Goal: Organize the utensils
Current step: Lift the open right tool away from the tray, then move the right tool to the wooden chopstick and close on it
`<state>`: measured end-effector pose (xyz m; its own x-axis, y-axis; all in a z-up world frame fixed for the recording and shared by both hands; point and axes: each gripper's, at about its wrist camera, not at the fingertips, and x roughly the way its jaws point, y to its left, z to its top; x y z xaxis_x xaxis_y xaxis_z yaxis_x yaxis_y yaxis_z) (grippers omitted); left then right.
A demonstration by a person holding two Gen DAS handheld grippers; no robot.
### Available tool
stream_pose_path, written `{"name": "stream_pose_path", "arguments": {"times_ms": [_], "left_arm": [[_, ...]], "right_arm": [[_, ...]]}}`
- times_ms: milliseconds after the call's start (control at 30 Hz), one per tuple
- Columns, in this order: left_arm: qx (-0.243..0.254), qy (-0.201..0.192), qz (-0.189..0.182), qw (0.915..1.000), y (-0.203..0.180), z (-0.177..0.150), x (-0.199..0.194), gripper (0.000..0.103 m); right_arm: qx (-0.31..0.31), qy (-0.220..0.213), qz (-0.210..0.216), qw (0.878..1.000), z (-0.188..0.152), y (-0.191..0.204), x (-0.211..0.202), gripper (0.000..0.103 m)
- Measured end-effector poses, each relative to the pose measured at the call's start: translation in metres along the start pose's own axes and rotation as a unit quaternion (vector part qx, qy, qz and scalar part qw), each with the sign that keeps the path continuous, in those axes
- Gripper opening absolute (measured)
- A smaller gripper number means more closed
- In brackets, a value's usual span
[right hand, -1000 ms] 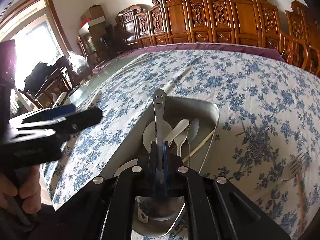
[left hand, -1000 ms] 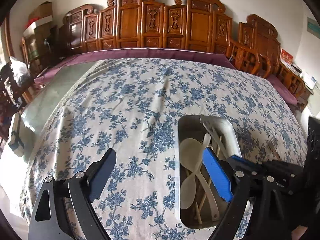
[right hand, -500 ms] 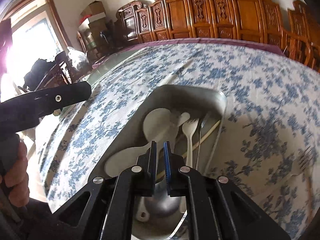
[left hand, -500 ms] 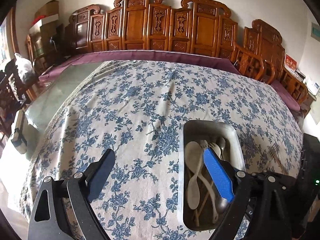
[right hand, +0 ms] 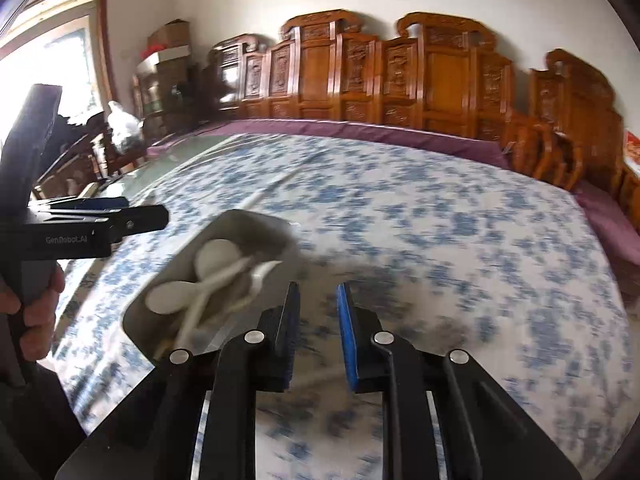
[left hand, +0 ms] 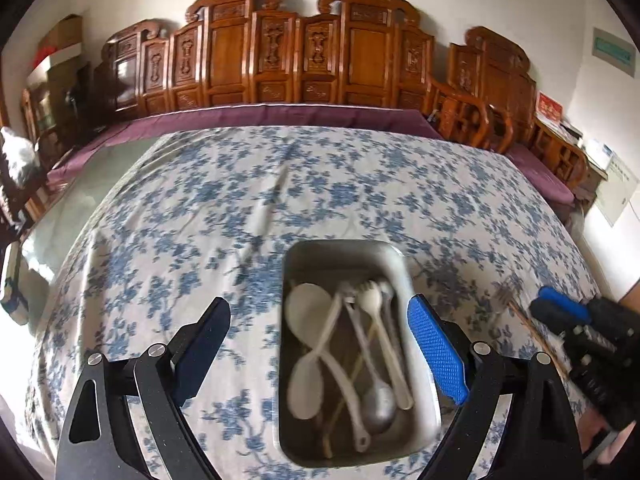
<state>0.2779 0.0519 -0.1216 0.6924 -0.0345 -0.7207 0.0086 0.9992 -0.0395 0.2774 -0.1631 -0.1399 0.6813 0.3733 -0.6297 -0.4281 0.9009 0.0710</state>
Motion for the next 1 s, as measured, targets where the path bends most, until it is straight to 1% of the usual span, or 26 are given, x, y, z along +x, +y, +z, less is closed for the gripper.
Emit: {"name": "stream_pose_path", "arguments": {"times_ms": [33, 67, 100, 133, 167, 200, 300, 367, 500, 600, 767, 833, 900, 1000], "left_arm": [[0.006, 0.002, -0.005, 1.0000, -0.007, -0.001, 0.002, 0.087], [0.011, 0.003, -0.009, 0.9999, -0.012, -0.002, 0.002, 0.090], [0.015, 0.003, -0.011, 0.9998, -0.015, -0.003, 0.003, 0.091], [0.019, 0.002, -0.014, 0.9997, -0.020, -0.003, 0.003, 0.093], [0.022, 0.003, -0.018, 0.9996, -0.027, -0.005, 0.004, 0.093], [0.025, 0.006, -0.023, 0.9994, -0.031, -0.006, 0.005, 0.093], [0.040, 0.014, -0.037, 0.9984, -0.045, -0.011, 0.008, 0.094], [0.049, 0.019, -0.041, 0.9978, -0.054, -0.014, 0.010, 0.095], [0.071, 0.031, -0.054, 0.9955, -0.072, -0.019, 0.014, 0.095], [0.090, 0.048, -0.070, 0.9924, -0.083, -0.025, 0.019, 0.095], [0.114, 0.067, -0.081, 0.9879, -0.099, -0.035, 0.026, 0.095], [0.120, 0.073, -0.084, 0.9865, -0.103, -0.037, 0.027, 0.095], [0.131, 0.077, -0.086, 0.9846, -0.107, -0.039, 0.028, 0.095], [0.140, 0.083, -0.092, 0.9824, -0.113, -0.041, 0.029, 0.095]], "right_arm": [[0.002, -0.001, -0.007, 1.000, -0.002, -0.008, -0.004, 0.026], [0.004, -0.001, -0.013, 1.000, -0.004, -0.015, -0.008, 0.033], [0.005, 0.000, -0.021, 1.000, -0.007, -0.024, -0.012, 0.036], [0.005, 0.002, -0.027, 1.000, -0.009, -0.029, -0.013, 0.044], [0.006, 0.009, -0.033, 0.999, -0.013, -0.038, -0.013, 0.049], [0.006, 0.015, -0.035, 0.999, -0.017, -0.043, -0.012, 0.050], [0.014, 0.038, -0.067, 0.997, -0.036, -0.067, -0.005, 0.050], [0.035, 0.059, -0.070, 0.995, -0.050, -0.087, 0.004, 0.050], [0.046, 0.095, -0.071, 0.992, -0.066, -0.108, 0.023, 0.050], [0.044, 0.114, -0.066, 0.990, -0.074, -0.110, 0.033, 0.050], [0.020, 0.136, -0.061, 0.989, -0.079, -0.098, 0.046, 0.049], [0.007, 0.143, -0.067, 0.987, -0.079, -0.096, 0.049, 0.044], [-0.005, 0.144, -0.074, 0.987, -0.080, -0.095, 0.049, 0.043], [-0.001, 0.151, -0.079, 0.985, -0.080, -0.098, 0.049, 0.043]]}}
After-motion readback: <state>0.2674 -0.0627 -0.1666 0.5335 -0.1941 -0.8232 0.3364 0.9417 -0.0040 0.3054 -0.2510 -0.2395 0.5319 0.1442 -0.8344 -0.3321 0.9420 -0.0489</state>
